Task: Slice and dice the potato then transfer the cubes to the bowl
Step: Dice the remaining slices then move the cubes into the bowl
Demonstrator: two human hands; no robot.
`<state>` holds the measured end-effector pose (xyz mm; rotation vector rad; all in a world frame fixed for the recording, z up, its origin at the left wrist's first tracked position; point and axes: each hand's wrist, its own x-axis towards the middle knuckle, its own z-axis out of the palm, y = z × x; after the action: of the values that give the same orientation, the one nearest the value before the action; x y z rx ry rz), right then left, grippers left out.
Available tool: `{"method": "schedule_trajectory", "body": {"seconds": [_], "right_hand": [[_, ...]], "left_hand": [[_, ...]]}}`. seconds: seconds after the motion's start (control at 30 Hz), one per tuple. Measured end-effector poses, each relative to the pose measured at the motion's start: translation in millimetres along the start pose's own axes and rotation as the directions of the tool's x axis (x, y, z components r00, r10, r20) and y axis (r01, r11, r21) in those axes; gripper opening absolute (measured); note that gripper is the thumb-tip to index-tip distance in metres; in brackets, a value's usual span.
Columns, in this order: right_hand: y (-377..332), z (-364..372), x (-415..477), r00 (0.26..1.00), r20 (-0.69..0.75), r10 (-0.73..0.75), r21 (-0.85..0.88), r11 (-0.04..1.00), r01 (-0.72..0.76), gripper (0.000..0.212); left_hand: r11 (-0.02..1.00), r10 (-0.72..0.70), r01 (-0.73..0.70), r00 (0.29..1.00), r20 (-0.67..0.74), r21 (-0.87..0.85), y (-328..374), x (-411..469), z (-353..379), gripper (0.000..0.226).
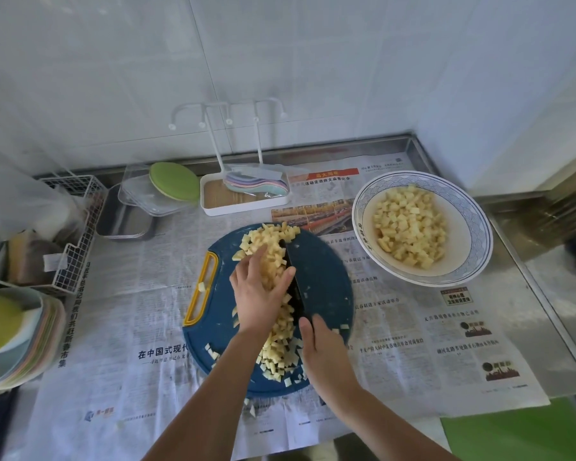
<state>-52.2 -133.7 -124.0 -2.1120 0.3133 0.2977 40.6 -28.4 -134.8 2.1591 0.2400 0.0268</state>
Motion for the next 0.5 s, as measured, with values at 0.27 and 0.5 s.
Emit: {"method": "schedule_trajectory", "body": {"seconds": [0.27, 0.5], "right_hand": [[-5, 5, -12, 0.999, 0.042, -0.032, 0.036, 0.999, 0.030, 0.026], [-6, 0, -17, 0.997, 0.053, -0.062, 0.091, 0.994, 0.057, 0.027]], "left_hand": [[0.987, -0.026, 0.003, 0.990, -0.141, -0.160, 13, -6, 7, 0.035], [0.955, -0.099, 0.027, 0.968, -0.229, -0.296, 24, -10, 6, 0.013]]}}
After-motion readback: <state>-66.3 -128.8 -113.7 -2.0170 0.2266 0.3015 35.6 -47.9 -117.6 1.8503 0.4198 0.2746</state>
